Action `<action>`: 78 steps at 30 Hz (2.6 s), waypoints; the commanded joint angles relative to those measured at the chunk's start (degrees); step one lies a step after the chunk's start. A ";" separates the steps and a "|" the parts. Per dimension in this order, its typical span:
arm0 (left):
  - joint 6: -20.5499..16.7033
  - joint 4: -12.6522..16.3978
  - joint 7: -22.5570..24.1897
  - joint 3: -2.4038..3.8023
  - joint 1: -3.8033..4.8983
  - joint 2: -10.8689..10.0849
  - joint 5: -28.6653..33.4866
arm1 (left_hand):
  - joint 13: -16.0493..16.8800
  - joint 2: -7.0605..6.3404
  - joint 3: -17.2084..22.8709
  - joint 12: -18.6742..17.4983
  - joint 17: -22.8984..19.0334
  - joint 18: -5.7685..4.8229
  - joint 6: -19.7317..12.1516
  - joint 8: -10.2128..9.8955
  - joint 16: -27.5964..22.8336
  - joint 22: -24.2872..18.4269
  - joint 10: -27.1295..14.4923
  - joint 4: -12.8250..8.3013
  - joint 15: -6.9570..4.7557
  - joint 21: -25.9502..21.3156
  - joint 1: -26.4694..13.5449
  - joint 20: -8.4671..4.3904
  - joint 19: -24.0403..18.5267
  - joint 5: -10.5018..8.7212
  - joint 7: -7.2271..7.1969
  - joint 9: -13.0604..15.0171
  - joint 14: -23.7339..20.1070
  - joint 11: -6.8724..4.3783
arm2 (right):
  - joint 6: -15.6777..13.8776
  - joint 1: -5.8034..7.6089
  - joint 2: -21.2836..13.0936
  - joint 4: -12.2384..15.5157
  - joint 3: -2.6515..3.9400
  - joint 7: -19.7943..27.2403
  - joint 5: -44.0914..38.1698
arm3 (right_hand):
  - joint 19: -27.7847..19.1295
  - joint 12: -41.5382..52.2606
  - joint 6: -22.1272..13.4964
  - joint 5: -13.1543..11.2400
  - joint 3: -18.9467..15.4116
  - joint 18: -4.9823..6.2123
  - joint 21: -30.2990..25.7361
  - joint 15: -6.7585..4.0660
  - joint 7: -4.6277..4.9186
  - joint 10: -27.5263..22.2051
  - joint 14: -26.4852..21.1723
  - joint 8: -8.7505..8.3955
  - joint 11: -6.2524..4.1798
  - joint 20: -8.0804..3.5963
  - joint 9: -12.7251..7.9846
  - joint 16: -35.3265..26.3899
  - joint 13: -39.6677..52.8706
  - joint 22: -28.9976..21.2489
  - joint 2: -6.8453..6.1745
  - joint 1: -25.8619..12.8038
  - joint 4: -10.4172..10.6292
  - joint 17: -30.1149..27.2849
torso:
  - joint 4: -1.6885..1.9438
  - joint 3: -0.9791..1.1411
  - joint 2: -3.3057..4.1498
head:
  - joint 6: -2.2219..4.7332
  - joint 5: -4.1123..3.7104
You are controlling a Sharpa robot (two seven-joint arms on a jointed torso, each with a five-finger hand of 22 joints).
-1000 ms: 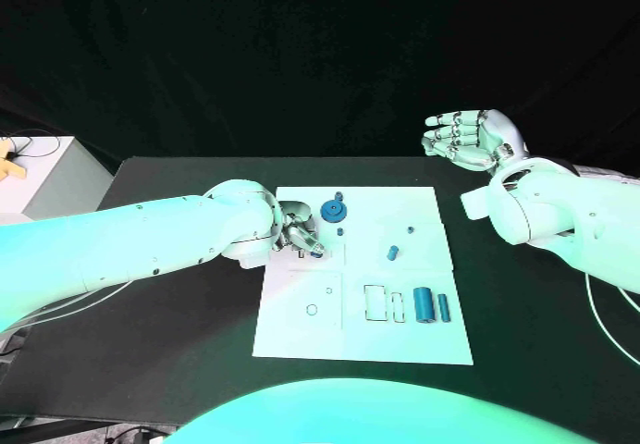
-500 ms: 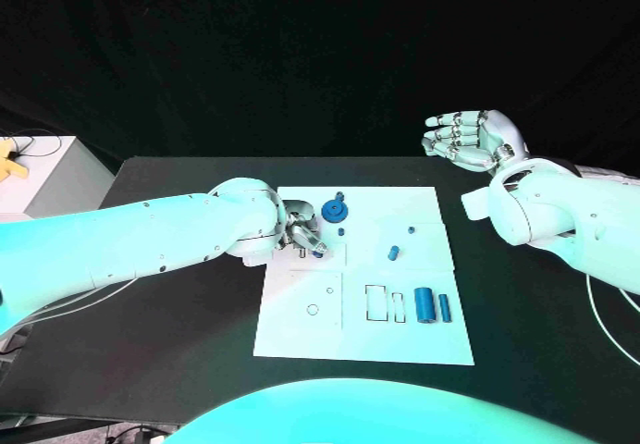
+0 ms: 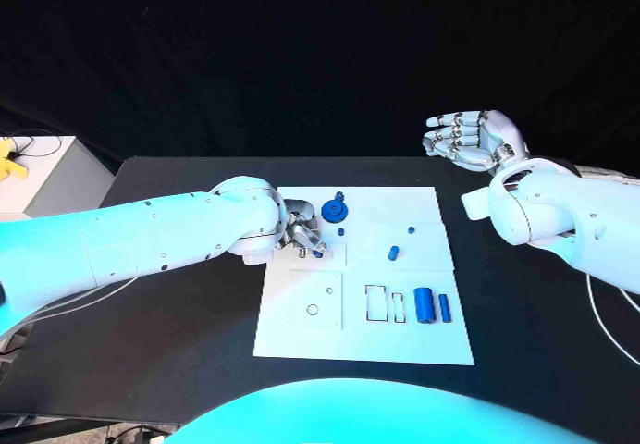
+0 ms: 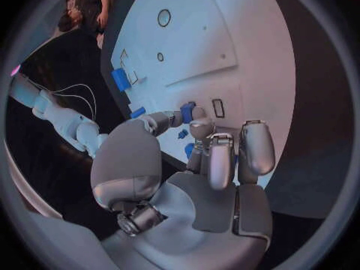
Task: Assemble the parts on the task board
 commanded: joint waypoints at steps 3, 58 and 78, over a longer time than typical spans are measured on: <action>3.07 0.17 -0.06 -0.50 -0.67 0.41 0.36 | 0.14 0.14 9.45 0.32 15.09 -0.81 2.25 0.18 0.20 0.09 0.80 -10.04 -0.54 -0.04 -1.05 -0.20 0.32 -0.36 -1.64 0.04 5.95 -0.25 | -0.10 -0.01 0.03 -0.03 0.02 0.17 -0.45 | -0.36 -0.22 0.41 0.17 -0.37 0.74 -0.16 0.50 3.12 0.15 -0.02 -0.16 0.15 0.04 -0.04 -0.30 0.01 -0.16 0.07 -0.41 0.09 -0.10 | 0.02 -0.04 -0.02 | 0.01 0.01; 5.12 0.23 -0.11 -0.50 -0.67 0.41 -0.02 | 1.17 0.18 -0.33 0.73 15.09 -1.21 4.19 -0.88 0.20 1.70 1.78 -2.95 -1.10 -0.01 -6.49 -0.74 1.79 -1.38 -2.56 0.31 5.95 -0.89 | 0.02 -0.01 -0.41 0.22 0.02 0.19 -0.26 | -0.68 -0.25 0.61 0.15 -0.46 0.70 -0.24 0.56 3.19 0.18 -0.08 -0.20 0.20 0.11 -0.07 -0.34 -0.01 -0.53 0.25 -0.54 0.11 -0.30 | 0.03 -0.04 -0.02 | 0.01 0.18; 4.18 -0.60 -0.09 -0.49 -0.66 0.61 -0.15 | 1.06 1.27 -1.02 0.67 15.09 -1.24 4.71 -0.95 0.20 1.89 1.82 -1.84 -1.20 0.04 -6.85 -0.83 1.94 -1.30 -2.70 0.31 5.95 -1.02 | 0.10 -0.10 -0.38 0.17 0.02 0.25 -0.21 | -0.79 -0.25 0.62 0.15 -0.49 0.69 -0.24 0.58 3.20 0.21 -0.07 -0.22 0.21 0.13 -0.10 -0.33 -0.01 -0.65 0.29 -0.56 0.10 -0.35 | 0.00 -0.03 0.03 | 0.01 0.17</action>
